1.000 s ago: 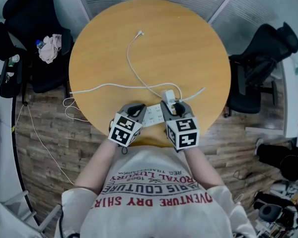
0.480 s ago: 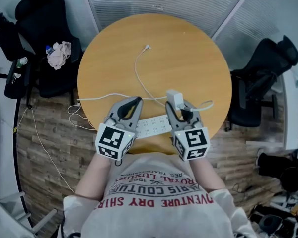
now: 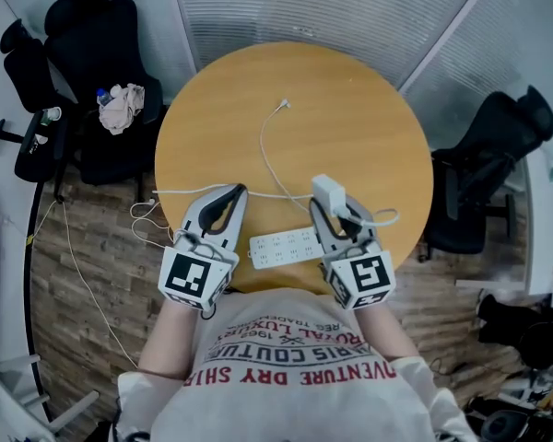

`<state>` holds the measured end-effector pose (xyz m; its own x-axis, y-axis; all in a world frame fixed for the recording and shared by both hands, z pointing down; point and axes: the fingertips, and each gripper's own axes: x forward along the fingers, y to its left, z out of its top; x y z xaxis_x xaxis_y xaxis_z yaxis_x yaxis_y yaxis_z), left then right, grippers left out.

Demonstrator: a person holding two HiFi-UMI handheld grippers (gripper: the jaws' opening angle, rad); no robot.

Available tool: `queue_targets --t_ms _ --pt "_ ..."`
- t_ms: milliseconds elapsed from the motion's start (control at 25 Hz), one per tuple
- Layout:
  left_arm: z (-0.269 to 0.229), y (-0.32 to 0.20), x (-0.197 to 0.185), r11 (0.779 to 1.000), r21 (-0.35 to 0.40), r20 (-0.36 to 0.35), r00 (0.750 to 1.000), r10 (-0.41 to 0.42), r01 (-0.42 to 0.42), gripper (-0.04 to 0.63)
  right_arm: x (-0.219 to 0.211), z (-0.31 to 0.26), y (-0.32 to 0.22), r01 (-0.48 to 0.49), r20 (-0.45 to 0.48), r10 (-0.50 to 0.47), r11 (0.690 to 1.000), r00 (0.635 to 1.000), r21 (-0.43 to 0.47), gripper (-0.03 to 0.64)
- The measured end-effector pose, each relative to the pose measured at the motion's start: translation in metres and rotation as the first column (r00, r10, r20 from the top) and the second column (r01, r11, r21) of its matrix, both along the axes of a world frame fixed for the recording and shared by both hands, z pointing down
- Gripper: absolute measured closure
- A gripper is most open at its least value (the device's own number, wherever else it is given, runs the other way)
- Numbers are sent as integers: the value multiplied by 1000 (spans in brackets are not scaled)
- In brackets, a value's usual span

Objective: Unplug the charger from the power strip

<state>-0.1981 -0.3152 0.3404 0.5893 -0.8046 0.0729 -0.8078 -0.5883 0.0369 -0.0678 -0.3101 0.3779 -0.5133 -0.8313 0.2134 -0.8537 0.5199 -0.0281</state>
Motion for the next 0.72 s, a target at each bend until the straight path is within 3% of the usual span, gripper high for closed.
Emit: queue_targets --t_ms 200,400,720 --pt "9 5 -5 1000 15 24 1000 9 -9 561 -7 -9 2 17 9 -17 999 1000 43 465" --pt "14 9 1 1000 14 63 998 18 -19 561 -9 -3 6 15 20 -16 1000 1000 24 465" --pt "19 11 4 1000 -18 57 998 16 -15 561 -8 -2 7 8 26 -9 1000 1000 10 465"
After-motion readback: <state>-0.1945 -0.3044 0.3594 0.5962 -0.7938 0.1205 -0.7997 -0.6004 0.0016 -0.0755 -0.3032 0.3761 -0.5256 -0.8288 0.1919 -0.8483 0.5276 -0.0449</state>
